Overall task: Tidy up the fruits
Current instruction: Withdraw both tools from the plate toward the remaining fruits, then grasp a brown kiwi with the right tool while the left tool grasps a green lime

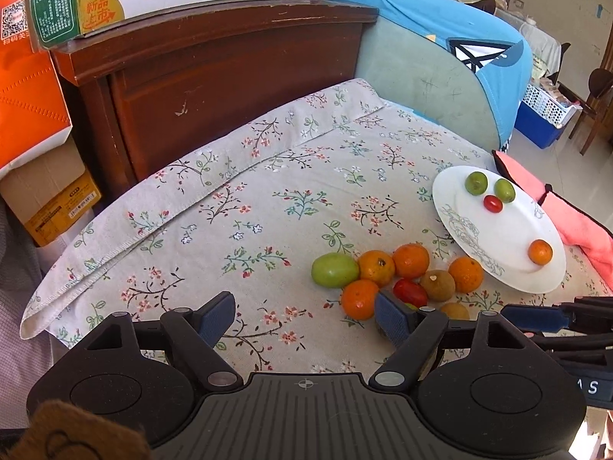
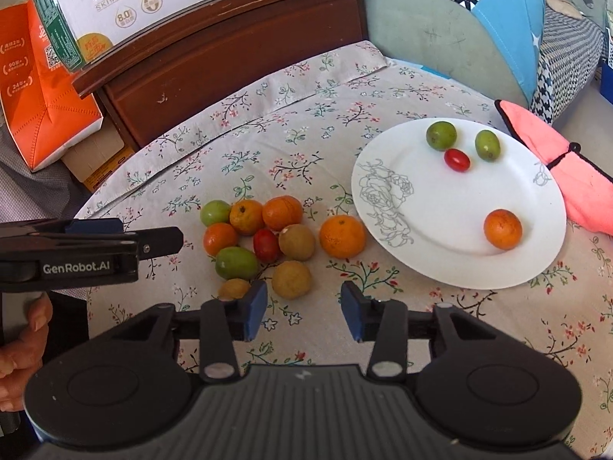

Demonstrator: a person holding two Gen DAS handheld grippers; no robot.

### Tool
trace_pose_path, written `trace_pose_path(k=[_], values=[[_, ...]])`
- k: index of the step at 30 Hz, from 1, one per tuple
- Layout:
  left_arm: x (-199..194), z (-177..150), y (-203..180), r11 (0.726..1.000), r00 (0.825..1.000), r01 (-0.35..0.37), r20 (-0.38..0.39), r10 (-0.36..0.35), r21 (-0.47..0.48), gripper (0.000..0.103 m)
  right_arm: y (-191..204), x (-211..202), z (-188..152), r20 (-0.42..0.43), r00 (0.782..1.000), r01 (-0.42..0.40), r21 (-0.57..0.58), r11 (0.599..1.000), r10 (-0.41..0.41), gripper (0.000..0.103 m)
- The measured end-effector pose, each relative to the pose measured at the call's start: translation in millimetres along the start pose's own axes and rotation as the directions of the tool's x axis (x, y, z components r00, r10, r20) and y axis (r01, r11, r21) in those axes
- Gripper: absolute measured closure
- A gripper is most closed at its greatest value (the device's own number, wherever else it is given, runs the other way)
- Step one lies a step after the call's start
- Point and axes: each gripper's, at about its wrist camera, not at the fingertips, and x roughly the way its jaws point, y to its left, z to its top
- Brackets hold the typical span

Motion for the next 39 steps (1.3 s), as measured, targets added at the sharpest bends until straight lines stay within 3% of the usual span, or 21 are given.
trace_pose_path(k=[14, 22, 28, 34, 39], values=[[34, 14, 2, 0.999, 1.000, 0.020, -0.014, -0.021, -0.050, 0.038, 6, 20, 4, -0.032, 0.999, 0.004, -0.007, 1.000, -0.004, 0.072], [45, 13, -4, 0.999, 1.000, 0.029, -0.005, -0.030, -0.040, 0.041, 8, 28, 5, -0.040, 0.999, 0.009, -0.001, 1.000, -0.009, 0.075], [45, 14, -1, 0.996, 0.998, 0.063, -0.008, -0.064, -0.063, 0.056, 9, 32, 6, -0.038, 0.999, 0.012, 0.002, 1.000, -0.012, 0.077], [41, 11, 8, 0.993, 0.999, 0.050, -0.009, -0.052, -0.106, 0.056, 6, 31, 6, -0.045, 0.999, 0.009, 0.018, 1.000, -0.008, 0.077], [45, 12, 0, 0.997, 0.999, 0.036, -0.011, -0.037, -0.062, 0.058, 7, 31, 6, -0.044, 0.999, 0.013, 0.017, 1.000, -0.012, 0.077]])
